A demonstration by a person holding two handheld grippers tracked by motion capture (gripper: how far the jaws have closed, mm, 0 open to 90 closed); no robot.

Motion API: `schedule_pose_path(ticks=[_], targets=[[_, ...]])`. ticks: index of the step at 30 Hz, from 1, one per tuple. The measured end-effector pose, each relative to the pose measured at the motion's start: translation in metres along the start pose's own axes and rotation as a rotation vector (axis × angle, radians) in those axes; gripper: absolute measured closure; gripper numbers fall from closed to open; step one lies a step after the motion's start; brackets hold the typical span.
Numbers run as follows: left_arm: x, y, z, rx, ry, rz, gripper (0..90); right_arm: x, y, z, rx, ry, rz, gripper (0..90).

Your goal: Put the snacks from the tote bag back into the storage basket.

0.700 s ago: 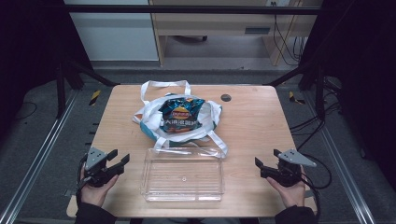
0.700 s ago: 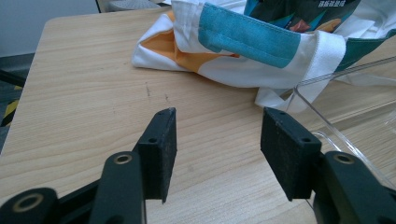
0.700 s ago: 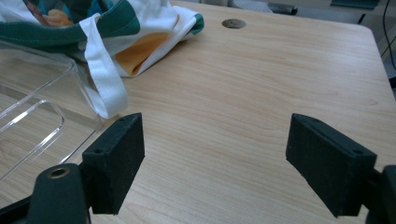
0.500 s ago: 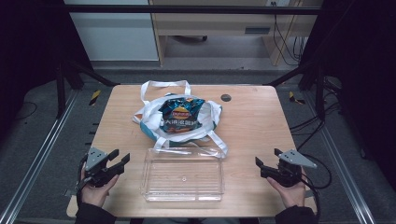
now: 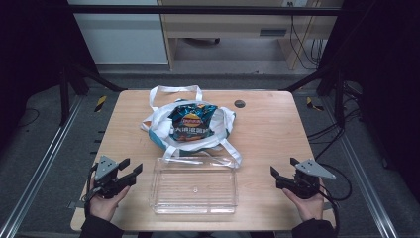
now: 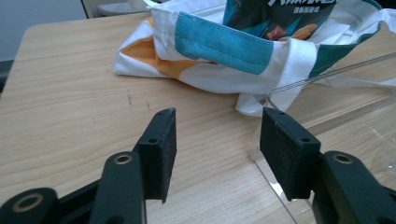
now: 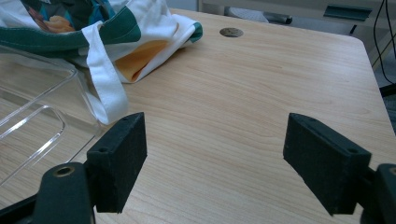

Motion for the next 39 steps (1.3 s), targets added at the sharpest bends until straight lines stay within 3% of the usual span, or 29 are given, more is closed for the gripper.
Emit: schedule_pose_path(ticks=[18,31,39], targets=[[-0.012,-0.017,-0.016,-0.03,0.014,0.036,39.6,-0.002,0.001,0.0,-0.009,0.003,-0.002,19.3],[-0.013,-0.024,-0.049,-0.021,-0.056,0.06,39.6,-0.002,0.0,0.0,0.0,-0.005,-0.002,18.7],[-0.013,-0.028,-0.06,-0.025,-0.07,0.069,39.5,-0.002,0.001,-0.001,0.001,-0.011,-0.006,18.5]])
Point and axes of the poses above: each handheld gripper's, and its own axes: x roughly backward along the jaws, z roughly out of its underside, y roughly to its left, the point moved 8 cm from there along -x, roughly forward along the jaws, and after that the axes turned 4 degrees about -z, right-handed, at the moved point
